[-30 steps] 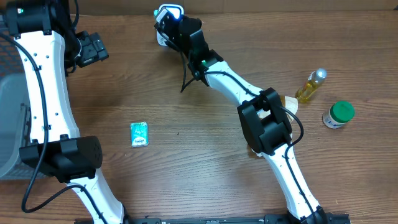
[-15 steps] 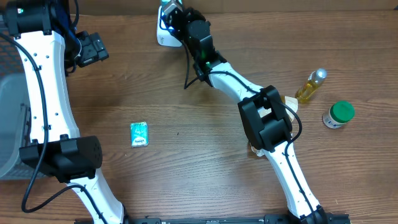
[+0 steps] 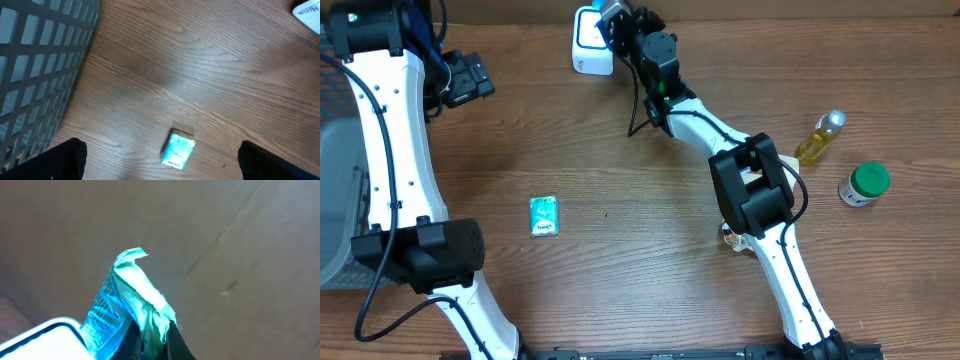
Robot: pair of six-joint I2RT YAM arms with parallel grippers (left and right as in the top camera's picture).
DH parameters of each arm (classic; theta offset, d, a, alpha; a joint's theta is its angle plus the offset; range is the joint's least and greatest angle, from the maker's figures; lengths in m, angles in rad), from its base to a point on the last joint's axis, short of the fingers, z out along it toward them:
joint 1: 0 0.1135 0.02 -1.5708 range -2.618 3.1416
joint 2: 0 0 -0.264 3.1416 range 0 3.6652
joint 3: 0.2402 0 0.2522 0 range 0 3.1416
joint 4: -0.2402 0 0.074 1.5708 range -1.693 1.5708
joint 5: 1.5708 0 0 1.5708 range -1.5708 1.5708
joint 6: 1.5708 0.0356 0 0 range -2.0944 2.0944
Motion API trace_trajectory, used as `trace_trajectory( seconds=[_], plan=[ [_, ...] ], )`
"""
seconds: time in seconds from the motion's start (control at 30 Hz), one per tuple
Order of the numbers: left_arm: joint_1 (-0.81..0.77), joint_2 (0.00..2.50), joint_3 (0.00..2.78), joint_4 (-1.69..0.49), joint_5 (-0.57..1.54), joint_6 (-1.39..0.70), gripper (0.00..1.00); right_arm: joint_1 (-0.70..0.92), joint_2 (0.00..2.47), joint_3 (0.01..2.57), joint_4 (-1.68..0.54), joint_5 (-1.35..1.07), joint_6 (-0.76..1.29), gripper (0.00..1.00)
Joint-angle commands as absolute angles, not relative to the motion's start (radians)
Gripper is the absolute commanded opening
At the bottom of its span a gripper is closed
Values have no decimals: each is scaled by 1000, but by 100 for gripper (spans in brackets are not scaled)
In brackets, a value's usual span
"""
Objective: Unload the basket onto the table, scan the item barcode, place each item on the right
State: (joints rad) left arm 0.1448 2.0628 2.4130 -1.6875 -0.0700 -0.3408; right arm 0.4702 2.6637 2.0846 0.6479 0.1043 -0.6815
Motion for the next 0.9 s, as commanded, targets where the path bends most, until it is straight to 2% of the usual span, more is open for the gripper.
trace_trajectory(
  seconds=[0.0, 0.33, 0.87],
  plan=[
    [144, 2040, 2409, -1689, -62, -337, 100, 483, 2696, 2088, 646, 94, -682, 4],
    [144, 2040, 2409, -1689, -62, -337, 100, 503, 2718, 2088, 534, 160, -683, 4],
    [144, 2040, 2409, -1689, -62, -337, 100, 567, 2649, 2088, 569, 357, -677, 4]
  ],
)
